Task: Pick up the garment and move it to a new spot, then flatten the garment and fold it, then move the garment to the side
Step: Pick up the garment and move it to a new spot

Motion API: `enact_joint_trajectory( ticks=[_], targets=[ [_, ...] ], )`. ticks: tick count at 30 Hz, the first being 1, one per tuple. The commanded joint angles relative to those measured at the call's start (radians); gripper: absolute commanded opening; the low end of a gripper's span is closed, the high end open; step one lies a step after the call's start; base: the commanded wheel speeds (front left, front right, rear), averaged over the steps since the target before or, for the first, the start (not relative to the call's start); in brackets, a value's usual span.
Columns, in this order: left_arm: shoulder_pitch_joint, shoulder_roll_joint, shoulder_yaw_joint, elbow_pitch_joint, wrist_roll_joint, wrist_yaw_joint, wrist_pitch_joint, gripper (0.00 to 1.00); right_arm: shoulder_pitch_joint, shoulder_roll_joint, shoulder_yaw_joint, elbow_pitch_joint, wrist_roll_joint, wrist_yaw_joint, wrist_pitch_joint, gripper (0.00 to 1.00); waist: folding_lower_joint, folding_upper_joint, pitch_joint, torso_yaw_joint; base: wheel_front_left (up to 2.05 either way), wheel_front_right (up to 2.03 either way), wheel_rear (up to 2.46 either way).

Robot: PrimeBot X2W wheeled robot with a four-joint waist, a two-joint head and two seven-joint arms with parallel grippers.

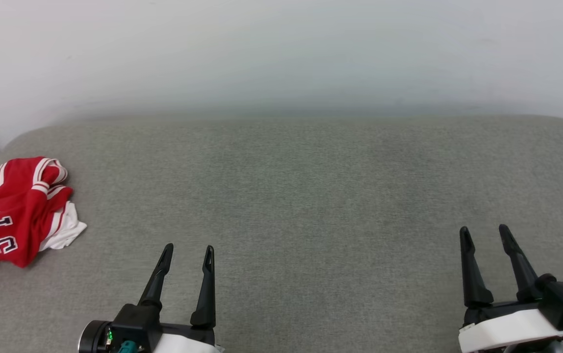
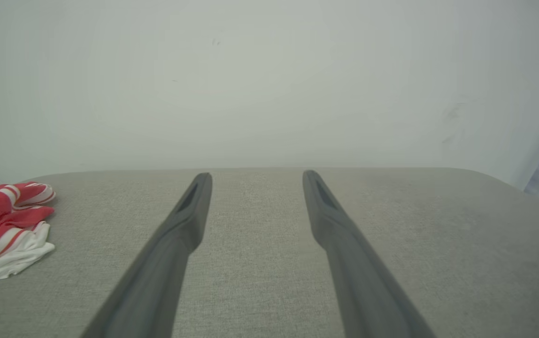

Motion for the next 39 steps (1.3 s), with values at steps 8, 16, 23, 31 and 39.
enact_joint_trajectory(
  ticks=[8, 16, 23, 31, 39],
  targets=[
    [-0.006, -0.001, 0.030, 0.017, -0.020, 0.000, -0.003, 1.00, 0.023, 0.001, 0.052, -0.012, 0.005, 0.000, -0.002, 1.00, 0.0000, 0.0000, 0.001, 0.104, 0.00, 0.00, 0.00],
    [0.005, -0.001, 0.057, 0.017, -0.015, 0.000, -0.003, 1.00, 0.027, 0.001, 0.075, -0.007, 0.009, 0.000, -0.002, 1.00, 0.0000, 0.0000, -0.003, 0.245, 0.00, 0.00, 0.00],
    [0.013, -0.001, 0.085, 0.005, -0.008, -0.013, -0.003, 1.00, 0.020, 0.001, 0.097, 0.000, 0.016, 0.000, -0.002, 1.00, 0.0000, 0.0000, -0.003, 0.355, 0.00, 0.00, 0.00],
    [0.020, -0.001, 0.089, 0.002, -0.009, -0.017, -0.003, 1.00, 0.021, 0.001, 0.126, 0.002, 0.023, 0.000, -0.002, 1.00, 0.0000, 0.0000, -0.009, 0.453, 0.00, 0.00, 0.00],
    [0.027, -0.001, 0.088, 0.004, -0.002, -0.020, -0.003, 1.00, 0.017, 0.001, 0.146, 0.007, 0.029, 0.000, -0.002, 1.00, 0.0000, 0.0000, -0.015, 0.496, 0.00, 0.00, 0.00]
  ],
)
